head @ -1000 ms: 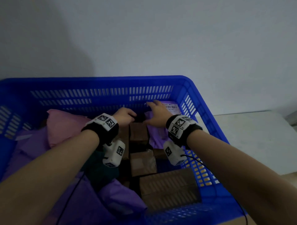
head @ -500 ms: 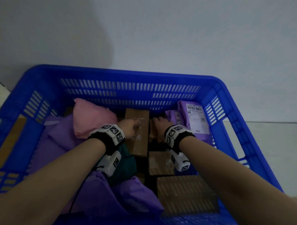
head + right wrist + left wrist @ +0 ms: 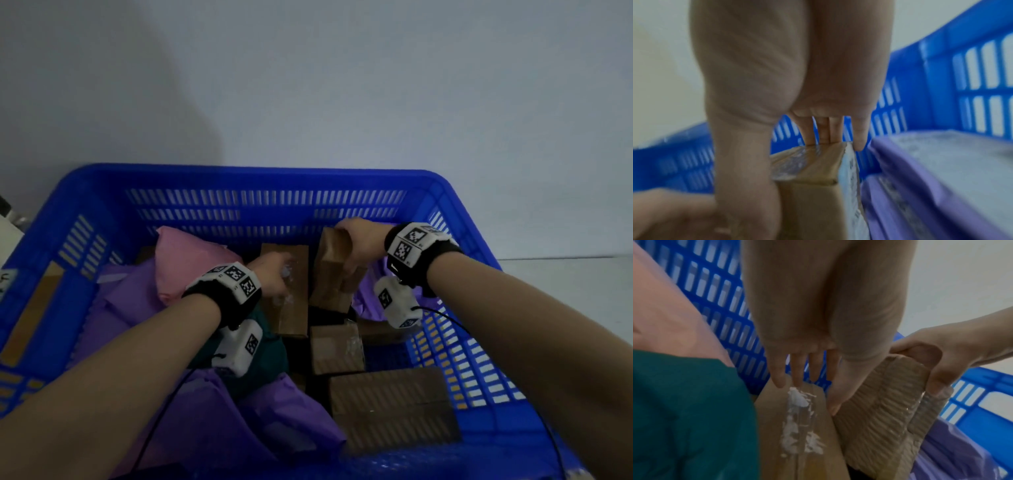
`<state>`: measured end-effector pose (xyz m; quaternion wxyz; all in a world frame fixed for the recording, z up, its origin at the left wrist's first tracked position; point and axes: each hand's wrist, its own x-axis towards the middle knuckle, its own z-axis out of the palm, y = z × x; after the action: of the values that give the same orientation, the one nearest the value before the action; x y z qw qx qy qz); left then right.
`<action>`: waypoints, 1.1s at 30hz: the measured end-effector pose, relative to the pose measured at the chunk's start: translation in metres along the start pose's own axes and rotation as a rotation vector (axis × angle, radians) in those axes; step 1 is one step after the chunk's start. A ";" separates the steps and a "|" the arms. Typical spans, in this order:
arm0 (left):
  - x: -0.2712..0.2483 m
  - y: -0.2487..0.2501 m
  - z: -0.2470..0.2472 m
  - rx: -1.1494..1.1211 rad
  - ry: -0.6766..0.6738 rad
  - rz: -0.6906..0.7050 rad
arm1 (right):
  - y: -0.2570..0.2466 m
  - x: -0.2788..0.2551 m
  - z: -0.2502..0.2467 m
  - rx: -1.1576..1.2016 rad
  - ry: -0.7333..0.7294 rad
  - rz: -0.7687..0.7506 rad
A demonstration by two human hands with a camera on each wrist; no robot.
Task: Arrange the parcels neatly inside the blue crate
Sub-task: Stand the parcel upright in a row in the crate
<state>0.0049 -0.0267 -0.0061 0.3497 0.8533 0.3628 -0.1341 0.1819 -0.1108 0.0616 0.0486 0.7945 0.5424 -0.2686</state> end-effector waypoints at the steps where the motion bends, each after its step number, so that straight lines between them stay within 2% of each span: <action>1: -0.002 0.003 -0.002 -0.030 0.012 0.026 | 0.002 -0.005 -0.006 0.040 0.027 0.000; 4: -0.008 0.012 -0.008 -0.154 0.073 0.081 | 0.003 -0.015 -0.021 0.242 0.085 0.011; 7: -0.018 0.026 -0.017 -0.224 0.196 0.122 | 0.003 -0.025 -0.033 0.374 0.174 0.030; 12: -0.032 0.045 -0.028 -0.180 0.395 0.167 | -0.009 -0.029 -0.042 0.482 0.231 0.158; 17: -0.041 0.046 -0.037 -0.133 0.465 0.122 | -0.021 -0.033 -0.048 0.600 0.223 0.152; 20: -0.045 0.043 -0.039 -0.285 0.453 0.079 | -0.023 -0.033 -0.047 0.733 0.212 0.134; 24: -0.047 0.040 -0.040 -0.653 0.389 -0.020 | -0.023 -0.036 -0.043 0.921 0.243 0.116; 27: -0.045 0.042 -0.035 -0.931 0.318 -0.074 | -0.021 -0.037 -0.031 0.976 0.245 0.095; 33: -0.031 0.051 -0.012 -0.927 0.224 -0.146 | -0.004 -0.037 0.005 0.973 0.216 0.088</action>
<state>0.0192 -0.0596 0.0428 0.6416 0.5891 0.4787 0.1105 0.1663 -0.1415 0.0763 -0.3729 0.7705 0.3222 -0.4042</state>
